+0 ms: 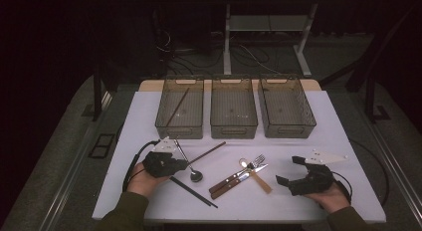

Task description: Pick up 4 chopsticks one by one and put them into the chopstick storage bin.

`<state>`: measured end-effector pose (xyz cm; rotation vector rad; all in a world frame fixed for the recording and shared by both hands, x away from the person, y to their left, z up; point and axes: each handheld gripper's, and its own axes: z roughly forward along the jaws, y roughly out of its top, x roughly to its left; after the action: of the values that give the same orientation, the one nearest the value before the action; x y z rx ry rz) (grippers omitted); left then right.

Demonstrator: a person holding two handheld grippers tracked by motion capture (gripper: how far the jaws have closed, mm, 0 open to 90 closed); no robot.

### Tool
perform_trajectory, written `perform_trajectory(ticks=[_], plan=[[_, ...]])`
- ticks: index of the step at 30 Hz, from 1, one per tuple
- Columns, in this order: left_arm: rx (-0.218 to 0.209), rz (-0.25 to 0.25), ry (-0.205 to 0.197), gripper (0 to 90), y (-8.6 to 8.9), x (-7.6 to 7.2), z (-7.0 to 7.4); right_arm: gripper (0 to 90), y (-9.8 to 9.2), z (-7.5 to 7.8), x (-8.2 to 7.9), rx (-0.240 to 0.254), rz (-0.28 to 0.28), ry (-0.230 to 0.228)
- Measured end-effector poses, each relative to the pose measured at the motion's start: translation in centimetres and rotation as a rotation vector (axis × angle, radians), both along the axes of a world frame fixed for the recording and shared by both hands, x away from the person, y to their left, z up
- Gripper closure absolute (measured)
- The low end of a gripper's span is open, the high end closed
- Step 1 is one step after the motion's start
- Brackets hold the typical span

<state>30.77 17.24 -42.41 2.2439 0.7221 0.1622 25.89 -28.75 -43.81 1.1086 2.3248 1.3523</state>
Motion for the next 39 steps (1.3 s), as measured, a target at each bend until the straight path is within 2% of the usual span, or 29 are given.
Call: perform_trajectory(ticks=[10,12,18,20,23,26,29,39], plan=[[-0.035,0.024,-0.009,84.6,0.8,-0.2,1.5,2.3,0.2,-0.1,0.0,-0.010,0.010,0.008],[-0.057,0.033,-0.004,84.6,0.9,-0.3,1.7,2.3,0.2,-0.2,0.1,-0.016,0.011,0.009],[-0.073,0.045,-0.006,84.6,1.2,-0.3,2.2,2.3,0.2,-0.5,0.4,-0.046,0.006,0.015],[-0.066,0.047,-0.004,84.6,1.3,-0.3,2.4,2.3,0.1,-0.6,0.6,-0.047,0.001,0.019],[-0.065,0.051,-0.011,84.6,1.5,-0.1,2.7,2.3,0.0,-0.5,0.6,-0.042,-0.003,0.018],[-0.081,0.064,-0.017,84.6,1.8,0.0,3.1,2.3,0.1,-0.5,0.6,-0.043,0.001,0.019],[-0.075,0.073,-0.024,84.6,1.9,0.2,3.4,2.3,0.1,-0.6,0.6,-0.042,0.001,0.020],[-0.109,0.090,-0.037,84.6,2.0,1.3,4.6,2.3,0.1,-0.5,0.6,-0.037,-0.001,0.022]])
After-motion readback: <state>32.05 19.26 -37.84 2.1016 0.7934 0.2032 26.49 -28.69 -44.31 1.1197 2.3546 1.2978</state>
